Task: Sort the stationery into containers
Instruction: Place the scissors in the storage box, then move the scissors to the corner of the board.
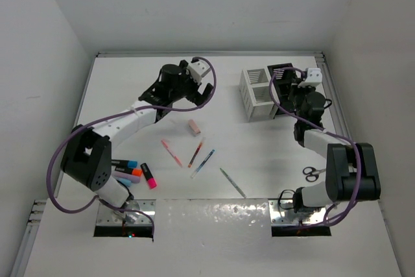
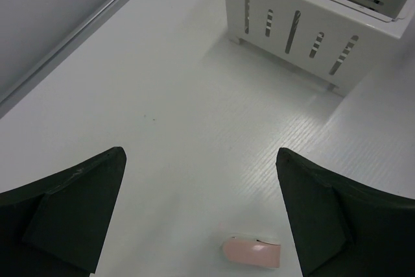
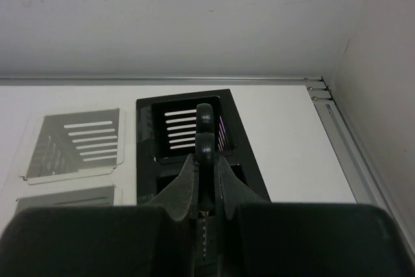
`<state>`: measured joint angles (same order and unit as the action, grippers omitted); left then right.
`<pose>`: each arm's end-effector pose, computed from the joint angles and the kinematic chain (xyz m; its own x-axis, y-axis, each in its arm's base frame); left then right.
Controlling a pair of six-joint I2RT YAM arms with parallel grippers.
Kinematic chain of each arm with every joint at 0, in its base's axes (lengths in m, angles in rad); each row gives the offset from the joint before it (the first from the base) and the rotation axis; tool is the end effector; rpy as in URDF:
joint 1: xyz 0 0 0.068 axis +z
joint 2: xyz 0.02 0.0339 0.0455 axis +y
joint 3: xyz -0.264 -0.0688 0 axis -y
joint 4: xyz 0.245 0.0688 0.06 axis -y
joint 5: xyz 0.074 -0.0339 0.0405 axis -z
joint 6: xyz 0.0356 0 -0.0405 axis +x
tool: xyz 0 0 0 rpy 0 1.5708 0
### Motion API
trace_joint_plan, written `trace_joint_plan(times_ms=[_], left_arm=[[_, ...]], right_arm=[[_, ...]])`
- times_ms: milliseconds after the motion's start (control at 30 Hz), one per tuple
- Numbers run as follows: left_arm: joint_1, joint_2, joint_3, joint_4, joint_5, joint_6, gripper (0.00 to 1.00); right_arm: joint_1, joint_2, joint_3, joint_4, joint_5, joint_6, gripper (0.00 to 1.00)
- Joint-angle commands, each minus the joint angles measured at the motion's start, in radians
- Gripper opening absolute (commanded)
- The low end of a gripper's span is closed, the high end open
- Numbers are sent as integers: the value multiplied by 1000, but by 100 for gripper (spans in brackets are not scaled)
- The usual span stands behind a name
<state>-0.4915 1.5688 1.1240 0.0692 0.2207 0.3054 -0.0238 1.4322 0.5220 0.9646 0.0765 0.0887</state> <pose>0.3204 -0.1804 0.2864 -0.1160 0.3949 -0.9114 0.7077 0.6767 0.2031 0.2904 -0.0096 0.2243 0.0630 0.0869 -0.9942 0.0948 0.9912 0.0926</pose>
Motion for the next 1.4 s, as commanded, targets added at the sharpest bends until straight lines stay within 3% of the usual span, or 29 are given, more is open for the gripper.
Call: trace_joint_plan(times_ms=[0,33,133,167,200,300,400,500,567,633,700,833,867,967,1167,1267,1333,1367], left_arm=[[13,-33,-4,64,-1,-15,100],[13,-35,-7,67,-1,-15,100],[16,-33,-16,80,5,-19,100],[18,-32,-18,84,9,-20,100],[18,-35,-21,87,12,-22,100],[22,-38,-26,95,17,-23,100],[28,-42,-30,101,25,-25,100],[31,-53,-43,113,28,-25,100],[36,-62,-61,138,29,-28,100],[47,-75,-72,153,29,-31,100],[59,-79,-84,164,32,-35,100],[97,-70,-75,147,25,-60,100],[102,-66,-72,136,17,-64,100],[108,-55,-50,142,-3,-68,100],[107,-113,-127,210,-38,-111,100],[137,-162,-174,218,-3,-126,100],[163,-187,-194,225,0,-132,100],[171,-191,-194,230,-13,-135,100]], right_arm=[[-2,-32,16,69,14,42,0],[-2,-36,16,60,17,52,0],[-2,-49,26,5,29,78,18],[-2,-56,26,-21,38,85,31],[-4,-59,27,-32,43,95,37],[-2,-107,30,-84,60,117,50],[11,-197,79,-279,113,149,54],[15,-304,139,-511,274,257,53],[48,-357,185,-812,356,375,33],[47,-427,176,-1093,452,598,13],[47,-476,133,-1225,480,756,14],[36,-620,-44,-1504,540,1024,49],[29,-650,-71,-1533,537,1074,57],[-22,-745,-171,-1541,494,1168,68],[-117,-701,-212,-1636,477,1229,69],[-169,-639,-246,-1587,509,1234,58],[-186,-583,-246,-1589,554,1258,41],[-189,-558,-244,-1586,569,1261,38]])
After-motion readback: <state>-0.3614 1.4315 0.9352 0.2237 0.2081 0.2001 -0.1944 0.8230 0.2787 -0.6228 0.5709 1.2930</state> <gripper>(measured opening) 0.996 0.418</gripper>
